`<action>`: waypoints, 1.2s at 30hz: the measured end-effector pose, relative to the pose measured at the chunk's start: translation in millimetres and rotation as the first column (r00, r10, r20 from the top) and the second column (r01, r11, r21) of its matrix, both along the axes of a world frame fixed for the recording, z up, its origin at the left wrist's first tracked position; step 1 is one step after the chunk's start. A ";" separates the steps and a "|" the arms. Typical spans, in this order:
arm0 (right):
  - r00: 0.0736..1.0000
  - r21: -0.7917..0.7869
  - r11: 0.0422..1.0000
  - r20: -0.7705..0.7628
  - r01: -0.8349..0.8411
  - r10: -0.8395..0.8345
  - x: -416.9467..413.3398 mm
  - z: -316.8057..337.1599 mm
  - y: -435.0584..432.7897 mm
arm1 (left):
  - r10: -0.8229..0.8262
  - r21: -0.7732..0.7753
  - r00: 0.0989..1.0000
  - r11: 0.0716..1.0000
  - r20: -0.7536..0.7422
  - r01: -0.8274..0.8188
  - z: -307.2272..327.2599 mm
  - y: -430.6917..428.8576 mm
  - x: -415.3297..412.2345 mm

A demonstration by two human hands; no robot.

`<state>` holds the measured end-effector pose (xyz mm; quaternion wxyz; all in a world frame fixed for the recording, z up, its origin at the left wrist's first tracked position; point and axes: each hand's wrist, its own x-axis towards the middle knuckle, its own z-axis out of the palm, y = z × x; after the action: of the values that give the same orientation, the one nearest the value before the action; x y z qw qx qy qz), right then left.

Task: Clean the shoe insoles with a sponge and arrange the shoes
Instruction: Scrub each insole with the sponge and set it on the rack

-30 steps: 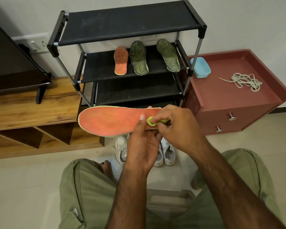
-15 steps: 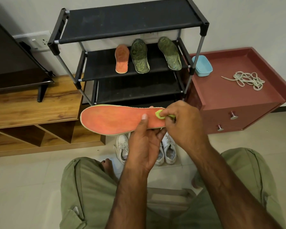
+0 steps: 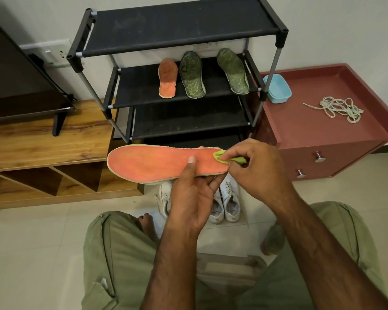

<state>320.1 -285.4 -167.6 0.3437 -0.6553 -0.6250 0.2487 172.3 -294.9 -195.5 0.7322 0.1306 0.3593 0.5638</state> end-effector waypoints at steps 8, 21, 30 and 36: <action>0.995 -0.009 0.999 0.099 0.031 -0.030 0.3 3.9 4.2 | -0.044 0.022 0.967 0.998 -0.252 0.051 0.5 5.7 5.3; 0.977 0.004 0.979 0.063 -0.203 0.202 -11.0 -1.1 -31.0 | -0.200 -0.095 0.966 0.978 -0.166 0.186 13.4 5.3 -2.2; 0.989 0.178 0.983 0.144 -0.045 0.019 -13.2 18.9 21.2 | -0.561 -0.023 0.824 0.827 -0.083 0.561 14.5 -1.6 -0.4; 0.978 0.084 0.996 0.201 0.039 -0.056 -6.4 33.2 51.9 | -0.635 0.026 0.770 0.770 -0.067 0.637 15.9 -1.5 -2.7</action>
<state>313.6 -233.5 -134.4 0.3100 -0.6776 -0.6504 0.1471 169.7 -296.4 -179.6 0.8663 0.2767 0.3004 0.2876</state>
